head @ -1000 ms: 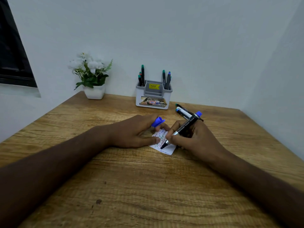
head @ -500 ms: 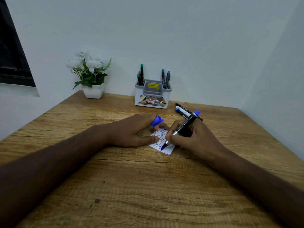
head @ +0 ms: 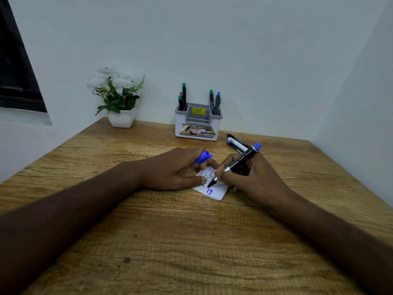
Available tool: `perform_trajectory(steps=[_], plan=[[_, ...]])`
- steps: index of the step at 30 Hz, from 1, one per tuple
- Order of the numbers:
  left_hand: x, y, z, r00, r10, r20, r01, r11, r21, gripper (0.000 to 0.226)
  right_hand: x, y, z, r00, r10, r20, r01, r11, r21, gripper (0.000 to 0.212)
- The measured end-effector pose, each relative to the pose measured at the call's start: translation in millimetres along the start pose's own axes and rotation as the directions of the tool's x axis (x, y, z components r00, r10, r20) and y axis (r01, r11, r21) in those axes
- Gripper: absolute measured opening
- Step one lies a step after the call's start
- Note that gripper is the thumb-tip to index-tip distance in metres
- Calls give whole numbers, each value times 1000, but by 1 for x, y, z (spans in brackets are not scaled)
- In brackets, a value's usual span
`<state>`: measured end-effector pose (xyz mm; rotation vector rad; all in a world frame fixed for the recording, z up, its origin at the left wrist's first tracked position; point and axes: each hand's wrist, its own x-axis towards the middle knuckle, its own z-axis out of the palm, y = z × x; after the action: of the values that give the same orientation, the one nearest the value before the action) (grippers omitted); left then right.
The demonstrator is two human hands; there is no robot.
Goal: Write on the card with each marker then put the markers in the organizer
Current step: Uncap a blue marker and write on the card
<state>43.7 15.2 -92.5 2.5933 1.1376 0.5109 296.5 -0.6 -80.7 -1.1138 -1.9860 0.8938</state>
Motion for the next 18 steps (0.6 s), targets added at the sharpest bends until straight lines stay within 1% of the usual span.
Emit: perform_trajectory(steps=[5,9,12,15,18], plan=[[-1,2,0,1000,10,-21,-10,1000,1,23,1,0,-3,1000,18,12,-19,1000,22,8],[0,1,0,1000,16,-15,-15,1000,13,23,1,0,-3,999,34,13,-34,999,37,8],[1,0,0,1000,-2,1,2,1000,10,29,2,0,-4,999,38,11,-39,998,40,8],[1,0,0,1000,-2,-6,2,1000,16,26,3,1,-4,999,46,3,-46,998,48,8],[1,0,0,1000,2,-10,-2,1000,6,24,2,1,-5,1000,22,-11,-22,999,23,10]])
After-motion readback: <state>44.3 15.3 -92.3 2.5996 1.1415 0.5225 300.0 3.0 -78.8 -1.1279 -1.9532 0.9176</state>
